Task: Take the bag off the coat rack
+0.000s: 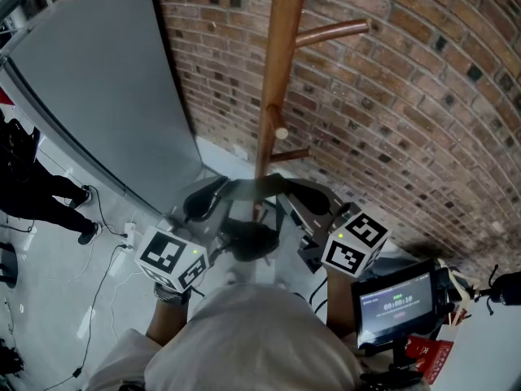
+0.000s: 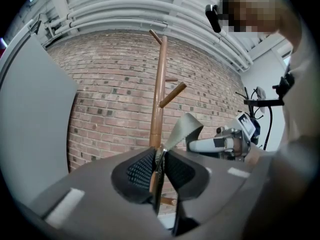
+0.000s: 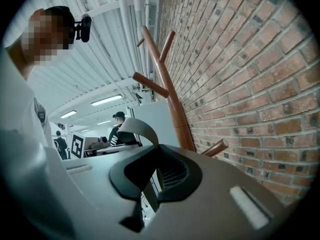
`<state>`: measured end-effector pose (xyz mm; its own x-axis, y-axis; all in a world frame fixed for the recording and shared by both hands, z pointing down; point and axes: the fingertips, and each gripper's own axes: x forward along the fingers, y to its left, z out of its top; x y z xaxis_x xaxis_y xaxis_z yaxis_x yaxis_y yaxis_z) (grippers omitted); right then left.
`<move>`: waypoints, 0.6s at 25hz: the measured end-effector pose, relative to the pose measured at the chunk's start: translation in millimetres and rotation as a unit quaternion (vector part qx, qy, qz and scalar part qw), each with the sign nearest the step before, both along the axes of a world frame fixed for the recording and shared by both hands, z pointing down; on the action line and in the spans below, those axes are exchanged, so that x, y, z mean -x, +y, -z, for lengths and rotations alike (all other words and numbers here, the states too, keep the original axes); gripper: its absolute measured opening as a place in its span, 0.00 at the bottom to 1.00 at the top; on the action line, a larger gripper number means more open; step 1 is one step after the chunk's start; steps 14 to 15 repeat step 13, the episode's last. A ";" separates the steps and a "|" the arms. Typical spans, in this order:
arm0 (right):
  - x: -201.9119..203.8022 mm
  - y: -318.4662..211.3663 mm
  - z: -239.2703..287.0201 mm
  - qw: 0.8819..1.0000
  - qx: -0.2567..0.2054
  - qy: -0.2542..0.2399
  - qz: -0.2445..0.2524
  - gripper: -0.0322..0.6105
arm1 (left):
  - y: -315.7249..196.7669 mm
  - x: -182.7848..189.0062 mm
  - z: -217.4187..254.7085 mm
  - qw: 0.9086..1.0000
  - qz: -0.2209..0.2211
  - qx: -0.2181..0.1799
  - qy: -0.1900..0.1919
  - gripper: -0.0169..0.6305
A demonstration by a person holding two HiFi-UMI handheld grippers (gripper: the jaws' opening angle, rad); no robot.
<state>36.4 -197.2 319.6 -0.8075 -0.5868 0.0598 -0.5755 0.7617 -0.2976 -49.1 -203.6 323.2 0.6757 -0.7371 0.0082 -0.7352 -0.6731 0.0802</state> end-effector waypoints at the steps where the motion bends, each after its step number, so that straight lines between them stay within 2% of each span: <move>1: -0.3 -0.5 -1.0 1.000 0.001 0.001 -0.001 0.06 | -0.5 -0.1 -0.4 1.000 -0.001 0.001 0.000 0.10; 15: -2.6 -2.2 -11.1 1.000 0.008 0.015 -0.006 0.06 | -2.2 -1.4 -10.2 1.000 -0.002 0.013 -0.001 0.10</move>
